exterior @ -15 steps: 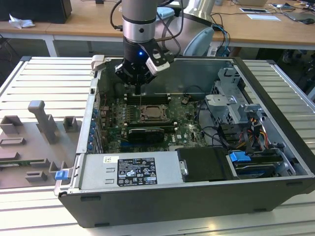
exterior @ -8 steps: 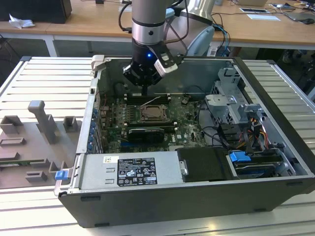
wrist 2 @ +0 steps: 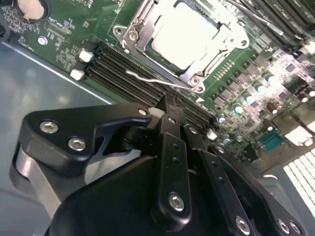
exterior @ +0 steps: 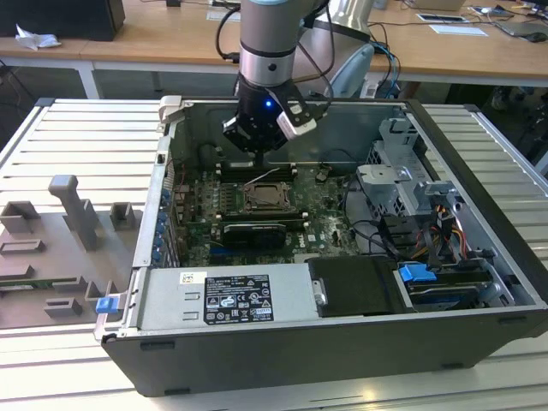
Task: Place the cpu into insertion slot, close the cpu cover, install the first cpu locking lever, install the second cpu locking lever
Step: 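Install the first cpu locking lever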
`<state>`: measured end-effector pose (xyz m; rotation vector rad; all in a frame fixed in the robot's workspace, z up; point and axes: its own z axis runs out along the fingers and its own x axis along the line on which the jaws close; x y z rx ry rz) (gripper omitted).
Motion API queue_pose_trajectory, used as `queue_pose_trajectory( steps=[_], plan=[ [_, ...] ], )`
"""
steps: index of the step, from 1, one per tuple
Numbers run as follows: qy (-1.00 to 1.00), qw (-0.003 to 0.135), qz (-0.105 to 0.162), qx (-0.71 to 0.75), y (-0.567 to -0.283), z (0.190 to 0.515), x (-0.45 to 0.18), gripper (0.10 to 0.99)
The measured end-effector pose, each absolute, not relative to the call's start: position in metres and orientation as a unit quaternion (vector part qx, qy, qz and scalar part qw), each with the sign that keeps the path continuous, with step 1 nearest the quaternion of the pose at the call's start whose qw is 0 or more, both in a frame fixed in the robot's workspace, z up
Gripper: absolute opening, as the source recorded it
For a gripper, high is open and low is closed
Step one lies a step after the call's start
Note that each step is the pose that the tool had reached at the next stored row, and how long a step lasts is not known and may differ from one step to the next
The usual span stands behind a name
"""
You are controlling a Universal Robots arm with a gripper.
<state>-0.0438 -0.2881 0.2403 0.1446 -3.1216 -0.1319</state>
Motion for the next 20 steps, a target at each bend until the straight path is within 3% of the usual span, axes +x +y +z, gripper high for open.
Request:
queue_pose_trajectory(
  steps=[20],
  plan=[
    [-0.998, 0.007, -0.042, 0.042, -0.284, 0.222, -0.024, 0.106]
  ],
)
